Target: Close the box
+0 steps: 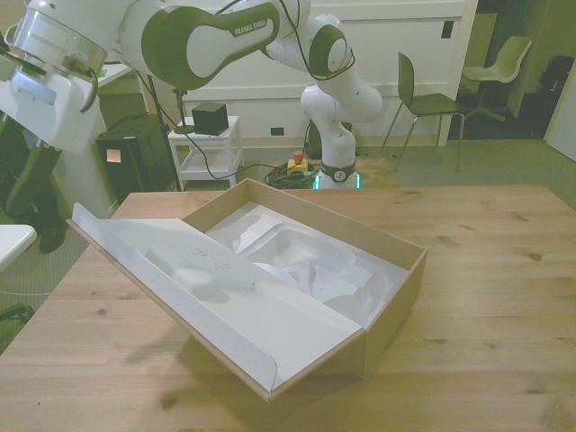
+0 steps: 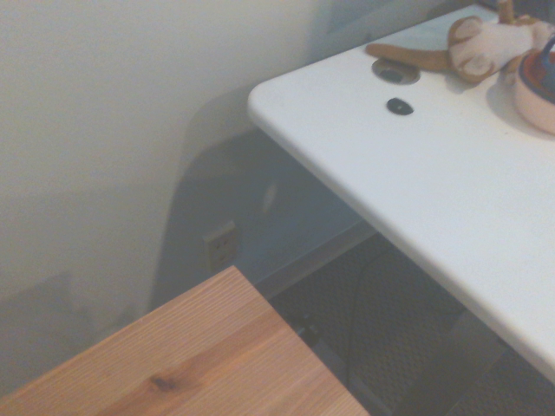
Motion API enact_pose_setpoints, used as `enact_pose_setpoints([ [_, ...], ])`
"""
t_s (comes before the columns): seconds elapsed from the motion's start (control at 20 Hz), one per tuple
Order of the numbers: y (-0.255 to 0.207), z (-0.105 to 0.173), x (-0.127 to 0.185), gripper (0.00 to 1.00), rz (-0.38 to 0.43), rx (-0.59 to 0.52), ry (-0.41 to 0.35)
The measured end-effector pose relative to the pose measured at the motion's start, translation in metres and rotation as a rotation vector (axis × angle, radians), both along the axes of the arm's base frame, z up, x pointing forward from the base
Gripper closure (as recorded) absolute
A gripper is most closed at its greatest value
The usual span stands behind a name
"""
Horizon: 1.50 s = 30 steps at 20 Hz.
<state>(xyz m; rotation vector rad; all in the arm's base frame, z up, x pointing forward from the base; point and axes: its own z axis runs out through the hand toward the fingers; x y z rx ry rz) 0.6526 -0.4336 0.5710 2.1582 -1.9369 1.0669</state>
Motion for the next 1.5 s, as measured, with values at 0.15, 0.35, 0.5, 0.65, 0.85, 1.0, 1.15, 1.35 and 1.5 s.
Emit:
enact_pose_setpoints([
  [0.15,0.008,-0.015,0.014,0.0,-0.004,0.015,0.018],
  [0.35,0.035,-0.036,0.033,0.0,0.03,0.075,0.055],
  [0.5,0.057,-0.068,0.046,0.0,0.064,0.155,0.083],
  [0.65,0.059,-0.079,0.045,0.0,0.076,0.225,0.044],
  [0.85,0.083,-0.042,0.034,0.0,0.122,0.293,-0.027],
  [1.0,0.125,-0.011,0.023,0.0,0.201,0.374,-0.035],
  [1.15,0.173,-0.01,0.008,0.0,0.302,0.49,0.019],
  [1.35,0.237,-0.028,-0.022,0.0,0.443,0.619,0.154],
  [1.5,0.279,-0.042,-0.056,0.0,0.555,0.652,0.291],
])
